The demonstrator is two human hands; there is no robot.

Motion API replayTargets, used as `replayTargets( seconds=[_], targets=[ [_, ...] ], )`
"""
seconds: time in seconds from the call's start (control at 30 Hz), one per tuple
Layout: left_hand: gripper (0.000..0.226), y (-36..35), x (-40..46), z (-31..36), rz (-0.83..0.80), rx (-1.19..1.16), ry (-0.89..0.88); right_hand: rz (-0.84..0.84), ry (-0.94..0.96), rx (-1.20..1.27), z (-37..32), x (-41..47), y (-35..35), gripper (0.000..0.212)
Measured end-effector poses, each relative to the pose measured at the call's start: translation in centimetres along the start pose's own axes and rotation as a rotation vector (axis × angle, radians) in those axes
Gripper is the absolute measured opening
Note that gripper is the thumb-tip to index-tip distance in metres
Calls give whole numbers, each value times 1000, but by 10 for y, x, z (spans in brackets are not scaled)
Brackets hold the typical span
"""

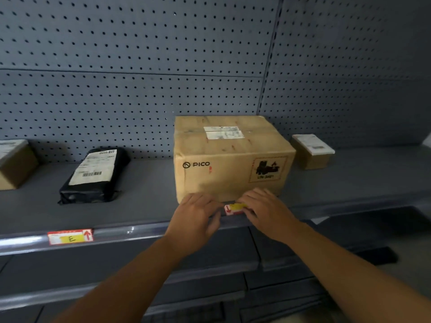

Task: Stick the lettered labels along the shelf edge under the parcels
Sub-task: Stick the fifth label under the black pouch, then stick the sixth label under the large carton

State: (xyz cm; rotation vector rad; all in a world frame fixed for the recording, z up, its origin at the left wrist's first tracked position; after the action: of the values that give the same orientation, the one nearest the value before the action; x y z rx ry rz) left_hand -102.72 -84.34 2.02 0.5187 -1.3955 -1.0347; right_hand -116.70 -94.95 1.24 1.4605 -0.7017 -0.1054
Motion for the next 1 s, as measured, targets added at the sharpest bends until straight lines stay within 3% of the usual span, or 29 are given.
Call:
replayTargets(
  seconds=[0.5, 0.7, 1.0],
  targets=[
    [27, -41, 33, 20, -160, -80, -46, -300, -51, 236, 42, 15, -3, 21],
    [31, -42, 33, 10, -166, -22, -39, -410, -18, 226, 42, 26, 7, 28],
    [29, -45, 35, 5, -138, -159, 94, -503, 51, 142, 35, 35, 4, 34]
  ],
)
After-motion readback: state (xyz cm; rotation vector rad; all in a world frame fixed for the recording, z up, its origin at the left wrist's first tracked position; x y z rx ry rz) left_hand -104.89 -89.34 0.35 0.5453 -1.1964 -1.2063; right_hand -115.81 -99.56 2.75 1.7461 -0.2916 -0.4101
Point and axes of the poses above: each hand's wrist, its own x-axis towards the middle knuckle, its own y-axis out of the back of the hand, z = x × y, the point moved 7 cm from there along x, towards the middle knuckle, and after that the axes turned 5 degrees about -y, right-handed, at the moved point
